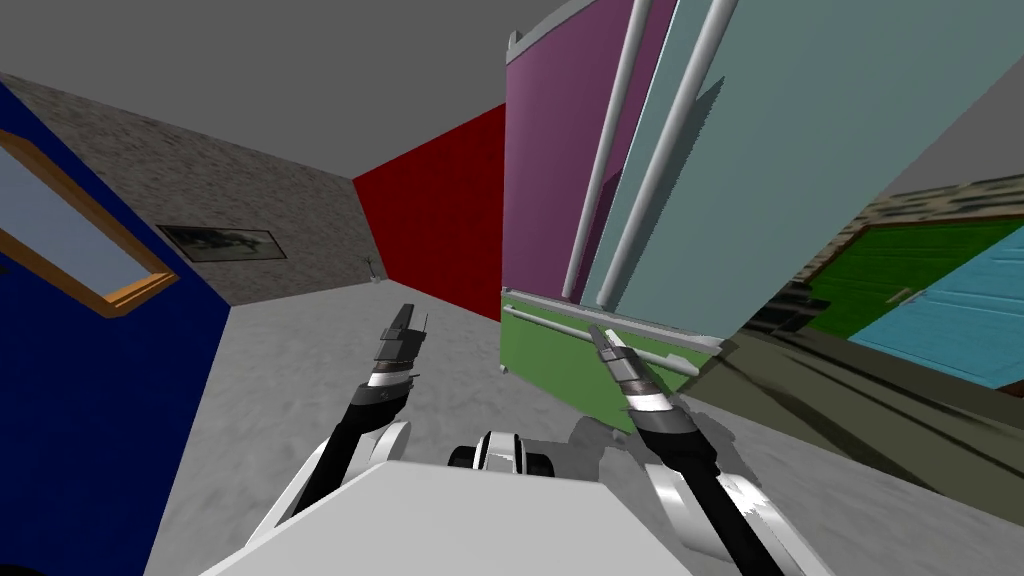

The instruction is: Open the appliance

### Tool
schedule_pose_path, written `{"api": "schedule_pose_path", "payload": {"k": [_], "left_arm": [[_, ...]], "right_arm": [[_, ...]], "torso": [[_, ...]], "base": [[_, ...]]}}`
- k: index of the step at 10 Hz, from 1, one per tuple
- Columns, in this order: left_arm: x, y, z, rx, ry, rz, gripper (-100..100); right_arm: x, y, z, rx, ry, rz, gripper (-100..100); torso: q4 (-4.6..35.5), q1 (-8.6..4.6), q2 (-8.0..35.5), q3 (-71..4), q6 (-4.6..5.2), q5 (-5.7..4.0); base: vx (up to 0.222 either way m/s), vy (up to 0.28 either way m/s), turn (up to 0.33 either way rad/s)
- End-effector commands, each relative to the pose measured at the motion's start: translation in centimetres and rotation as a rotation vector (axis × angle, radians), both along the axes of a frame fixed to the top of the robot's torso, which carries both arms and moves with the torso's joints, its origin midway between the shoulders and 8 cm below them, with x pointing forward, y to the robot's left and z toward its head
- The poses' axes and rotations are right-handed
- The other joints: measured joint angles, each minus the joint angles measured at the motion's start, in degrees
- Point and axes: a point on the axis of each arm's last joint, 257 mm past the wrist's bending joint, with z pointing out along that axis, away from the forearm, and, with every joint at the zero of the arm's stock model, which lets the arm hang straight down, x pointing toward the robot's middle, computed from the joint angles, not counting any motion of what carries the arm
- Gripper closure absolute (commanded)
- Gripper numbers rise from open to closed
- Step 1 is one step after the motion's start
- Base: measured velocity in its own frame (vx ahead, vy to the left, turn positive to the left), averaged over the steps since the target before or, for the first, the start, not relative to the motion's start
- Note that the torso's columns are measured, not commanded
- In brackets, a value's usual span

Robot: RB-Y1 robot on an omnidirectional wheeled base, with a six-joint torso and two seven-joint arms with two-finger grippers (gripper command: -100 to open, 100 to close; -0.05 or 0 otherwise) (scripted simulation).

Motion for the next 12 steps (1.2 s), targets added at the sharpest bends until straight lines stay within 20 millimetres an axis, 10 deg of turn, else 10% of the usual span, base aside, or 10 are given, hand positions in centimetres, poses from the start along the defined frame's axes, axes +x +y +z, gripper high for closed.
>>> {"api": "schedule_pose_path", "payload": {"k": [1,12], "left_arm": [[0.0,0.0,0.0,0.000,0.000,0.000,0],[0.0,0.0,0.0,0.000,0.000,0.000,0]], "right_arm": [[0.2,-1.2,-0.9,-0.147,0.033,-0.070,-100],[1.1,-7.2,-3.3,-0.851,0.140,-0.314,-100]], "torso": [[0.0,0.03,0.0,0.0,0.00,0.01],[0.0,0.00,0.0,0.0,0.00,0.00]], "base": [[0.098,-0.005,0.105],[0.104,-0.009,0.095]]}}
